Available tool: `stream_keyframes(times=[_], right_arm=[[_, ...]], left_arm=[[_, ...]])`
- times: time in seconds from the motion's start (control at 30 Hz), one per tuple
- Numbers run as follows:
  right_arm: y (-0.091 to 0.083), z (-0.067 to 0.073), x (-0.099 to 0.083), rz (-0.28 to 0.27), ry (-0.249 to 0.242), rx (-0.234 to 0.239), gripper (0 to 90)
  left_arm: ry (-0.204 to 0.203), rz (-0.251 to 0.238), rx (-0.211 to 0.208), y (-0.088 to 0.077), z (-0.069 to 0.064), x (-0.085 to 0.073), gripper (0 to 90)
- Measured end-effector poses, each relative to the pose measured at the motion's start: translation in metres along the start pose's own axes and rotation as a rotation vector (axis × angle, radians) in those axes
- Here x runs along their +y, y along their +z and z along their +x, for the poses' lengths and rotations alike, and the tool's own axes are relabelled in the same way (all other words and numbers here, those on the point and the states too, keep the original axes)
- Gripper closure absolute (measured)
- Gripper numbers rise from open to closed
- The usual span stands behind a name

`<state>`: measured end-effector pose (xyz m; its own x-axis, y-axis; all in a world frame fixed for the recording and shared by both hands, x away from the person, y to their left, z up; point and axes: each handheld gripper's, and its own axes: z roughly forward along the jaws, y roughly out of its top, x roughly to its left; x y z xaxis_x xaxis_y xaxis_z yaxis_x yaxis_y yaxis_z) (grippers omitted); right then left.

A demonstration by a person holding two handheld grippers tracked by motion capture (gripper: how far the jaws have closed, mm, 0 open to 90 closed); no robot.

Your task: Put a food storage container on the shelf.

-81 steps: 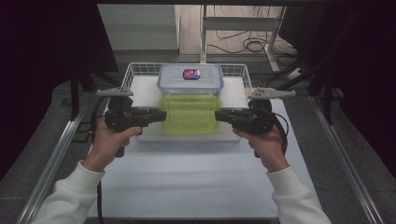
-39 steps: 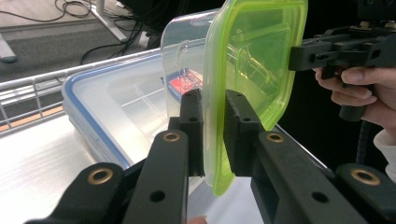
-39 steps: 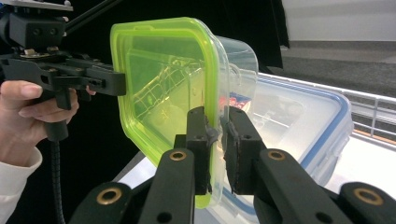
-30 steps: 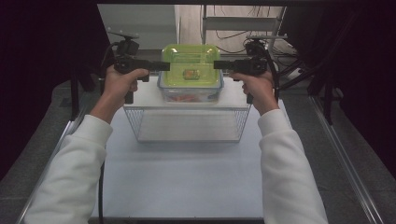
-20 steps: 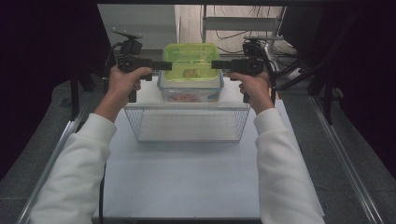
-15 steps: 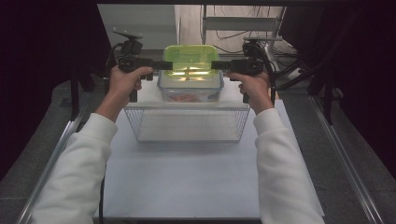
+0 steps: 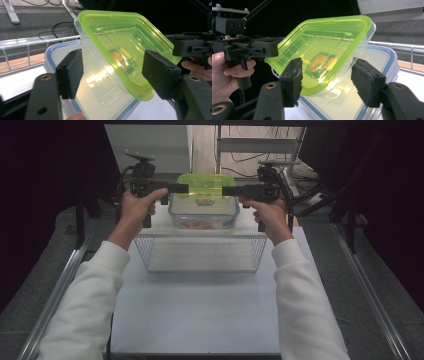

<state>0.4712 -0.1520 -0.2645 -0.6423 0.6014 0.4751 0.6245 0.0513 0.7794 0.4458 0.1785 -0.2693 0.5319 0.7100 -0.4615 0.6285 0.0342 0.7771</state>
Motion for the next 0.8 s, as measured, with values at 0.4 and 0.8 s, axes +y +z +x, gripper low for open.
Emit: stream_keyframes(times=[0.4,0.8], right_arm=[[-0.030,0.000,-0.004,-0.028,-0.005,0.063,36.6],[-0.065,0.005,-0.048,0.048,-0.092,0.093,35.6]], left_arm=[[0.038,-0.006,-0.036,-0.031,-0.005,-0.012,28.2],[0.114,0.048,-0.096,-0.066,-0.007,-0.066,27.4]])
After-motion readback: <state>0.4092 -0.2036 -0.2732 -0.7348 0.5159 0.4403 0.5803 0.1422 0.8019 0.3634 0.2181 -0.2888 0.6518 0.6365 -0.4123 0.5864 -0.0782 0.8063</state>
